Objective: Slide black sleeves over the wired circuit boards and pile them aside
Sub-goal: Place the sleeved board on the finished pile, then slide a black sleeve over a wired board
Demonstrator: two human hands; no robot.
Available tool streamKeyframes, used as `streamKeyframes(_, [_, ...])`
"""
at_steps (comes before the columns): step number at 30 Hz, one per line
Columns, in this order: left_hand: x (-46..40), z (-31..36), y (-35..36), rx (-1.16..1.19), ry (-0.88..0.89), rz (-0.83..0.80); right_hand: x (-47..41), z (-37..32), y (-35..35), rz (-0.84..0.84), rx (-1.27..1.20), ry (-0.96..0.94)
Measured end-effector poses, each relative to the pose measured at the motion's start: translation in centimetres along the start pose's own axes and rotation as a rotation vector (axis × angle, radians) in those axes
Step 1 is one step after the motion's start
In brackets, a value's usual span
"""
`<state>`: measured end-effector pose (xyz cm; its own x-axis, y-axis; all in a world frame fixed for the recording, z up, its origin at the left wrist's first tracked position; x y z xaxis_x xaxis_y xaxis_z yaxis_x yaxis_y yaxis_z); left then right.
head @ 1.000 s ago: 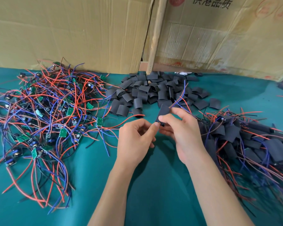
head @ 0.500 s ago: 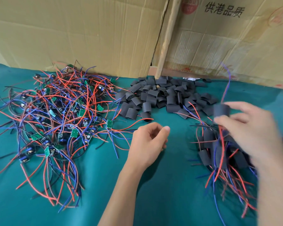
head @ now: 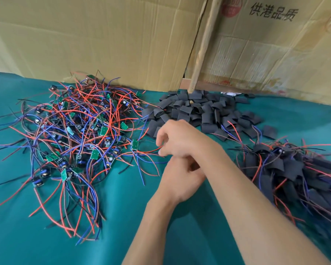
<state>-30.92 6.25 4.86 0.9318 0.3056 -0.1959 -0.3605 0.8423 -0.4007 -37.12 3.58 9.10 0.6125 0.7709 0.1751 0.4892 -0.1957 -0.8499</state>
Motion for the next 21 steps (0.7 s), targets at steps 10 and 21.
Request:
streamKeyframes(10, [0.0, 0.0, 0.4, -0.193, -0.005, -0.008, -0.7, 0.1, 1.1, -0.071, -0.025, -0.046])
streamKeyframes(21, [0.0, 0.1, 0.0, -0.078, 0.017, 0.015, 0.1, -1.9, -0.1, -0.011, 0.022, -0.130])
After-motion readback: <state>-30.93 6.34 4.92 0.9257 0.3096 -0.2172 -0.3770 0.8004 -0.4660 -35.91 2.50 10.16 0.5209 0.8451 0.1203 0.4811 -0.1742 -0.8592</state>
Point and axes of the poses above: each hand's wrist, its own x-axis away from the middle knuckle, its own y-axis out of the palm, z = x × y, the point moved 7 cm from there along -x, towards the middle knuckle, and after that the axes turned 11 degrees about -x, right-handed, at the moved point
